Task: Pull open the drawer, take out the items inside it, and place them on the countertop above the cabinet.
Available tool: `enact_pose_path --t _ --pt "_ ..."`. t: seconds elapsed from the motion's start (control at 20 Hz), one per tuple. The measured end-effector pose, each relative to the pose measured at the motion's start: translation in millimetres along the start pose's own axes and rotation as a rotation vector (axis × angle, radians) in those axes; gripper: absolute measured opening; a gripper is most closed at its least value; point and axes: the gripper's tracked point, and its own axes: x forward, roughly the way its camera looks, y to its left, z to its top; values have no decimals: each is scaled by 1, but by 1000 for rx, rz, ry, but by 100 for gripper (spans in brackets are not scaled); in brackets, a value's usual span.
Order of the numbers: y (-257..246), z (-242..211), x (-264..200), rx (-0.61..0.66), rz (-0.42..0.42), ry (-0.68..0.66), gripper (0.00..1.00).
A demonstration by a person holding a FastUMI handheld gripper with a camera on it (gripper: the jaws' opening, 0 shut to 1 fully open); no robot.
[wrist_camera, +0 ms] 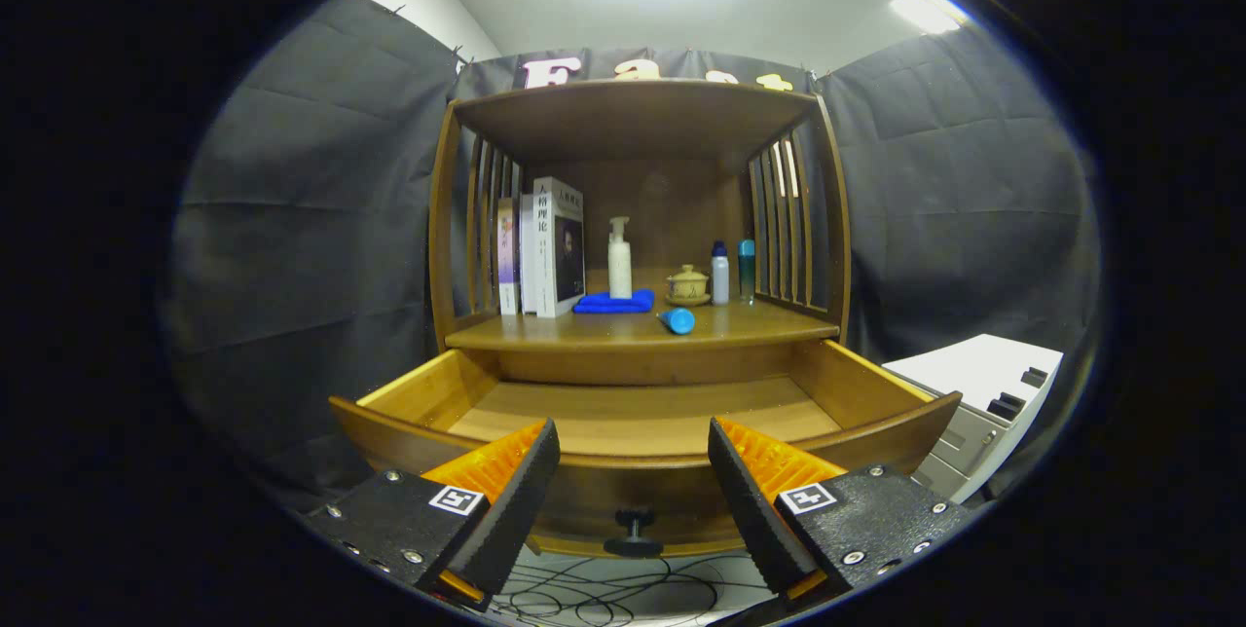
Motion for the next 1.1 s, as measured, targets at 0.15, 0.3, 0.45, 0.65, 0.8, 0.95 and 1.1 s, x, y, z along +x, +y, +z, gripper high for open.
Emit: enact_pose_path --t 0.15,0.3,0.45,0.65,0.8,0.95,1.1 --pt "3 -22 -4 6 7 36 95" --pt "2 -45 -5 28 -2 75 95" --pt "0 -61 1 25 -2 105 95" --pt "-2 -62 13 33 -4 99 95" --pt "-7 -61 12 34 -34 87 94" --pt "-6 -61 18 31 -28 84 94" --pt "-5 -59 32 13 -2 83 95"
